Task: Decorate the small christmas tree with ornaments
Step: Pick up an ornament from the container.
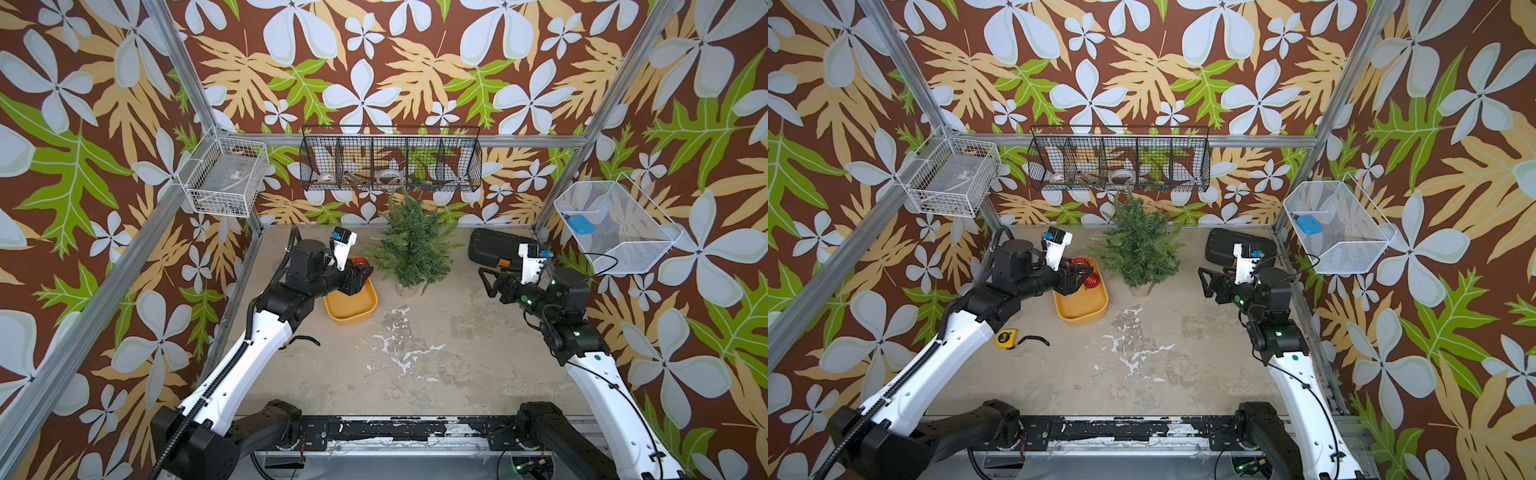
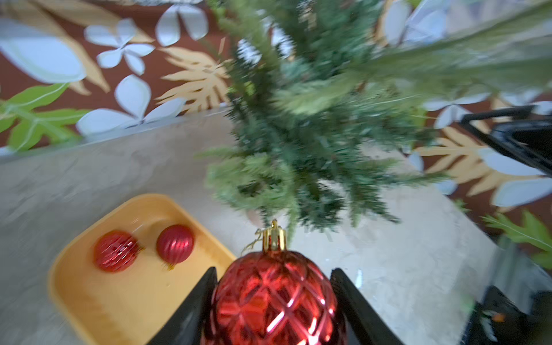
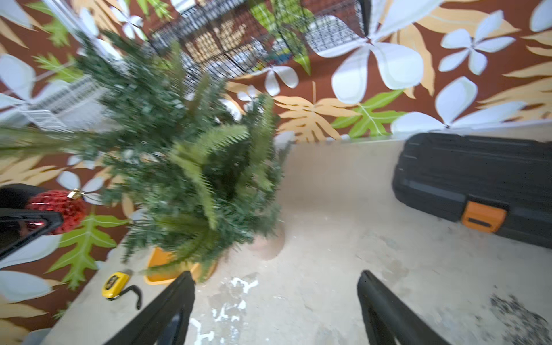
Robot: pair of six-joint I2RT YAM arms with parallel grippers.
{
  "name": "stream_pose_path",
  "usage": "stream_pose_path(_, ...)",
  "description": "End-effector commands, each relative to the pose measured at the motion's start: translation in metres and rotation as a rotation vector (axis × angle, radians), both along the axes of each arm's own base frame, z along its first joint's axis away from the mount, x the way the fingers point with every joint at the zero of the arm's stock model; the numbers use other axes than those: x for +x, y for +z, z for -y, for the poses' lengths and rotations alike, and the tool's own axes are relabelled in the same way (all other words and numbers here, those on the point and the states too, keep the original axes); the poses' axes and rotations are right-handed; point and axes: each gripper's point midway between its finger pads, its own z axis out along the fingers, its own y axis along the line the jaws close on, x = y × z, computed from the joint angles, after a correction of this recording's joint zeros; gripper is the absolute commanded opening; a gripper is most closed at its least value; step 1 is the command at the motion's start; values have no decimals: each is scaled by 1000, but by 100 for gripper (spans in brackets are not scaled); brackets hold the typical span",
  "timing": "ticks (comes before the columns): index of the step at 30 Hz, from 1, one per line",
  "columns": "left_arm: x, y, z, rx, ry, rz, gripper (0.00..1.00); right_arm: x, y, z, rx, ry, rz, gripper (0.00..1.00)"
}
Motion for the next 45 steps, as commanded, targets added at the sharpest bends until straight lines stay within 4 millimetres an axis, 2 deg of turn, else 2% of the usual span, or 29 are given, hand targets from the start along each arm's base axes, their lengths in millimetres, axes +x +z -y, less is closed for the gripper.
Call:
stream_pose_path(1,-45,48,35,-132,-343,188,48,-26,27,-31,62,191,6,85)
stream_pose_path(3,-70,61,41,-164,-475,276,45,-40,49,-45,91,276,41,83)
stream_pose_path(8,-110,83,39,-218,-600,499,47,-75,84,-76,118,473,105,82)
stream_pose_path(14,-164,98,26,-211,-703,840,46,-108,105,-107,144,645,145,77)
stream_pose_path(23,-203,125,16,-233,-765,944,45,-168,122,-182,107,866,378,67)
stream_pose_path(26,-212,132,13,-244,-778,951,42,-195,129,-205,45,914,566,62)
stream_pose_path(29,-218,137,11,-249,-781,960,42,-212,136,-222,-1,911,728,61)
stream_pose_path(32,-221,141,10,-252,-780,971,42,-205,142,-237,-31,861,769,60)
stream_pose_path(35,-223,144,9,-256,-782,969,42,-189,148,-247,-56,798,779,54)
stream_pose_path(40,-222,144,9,-257,-778,967,41,-196,153,-258,-76,837,858,53)
stream_pose_path(45,-216,146,9,-250,-739,971,41,-204,142,-261,-105,895,890,52)
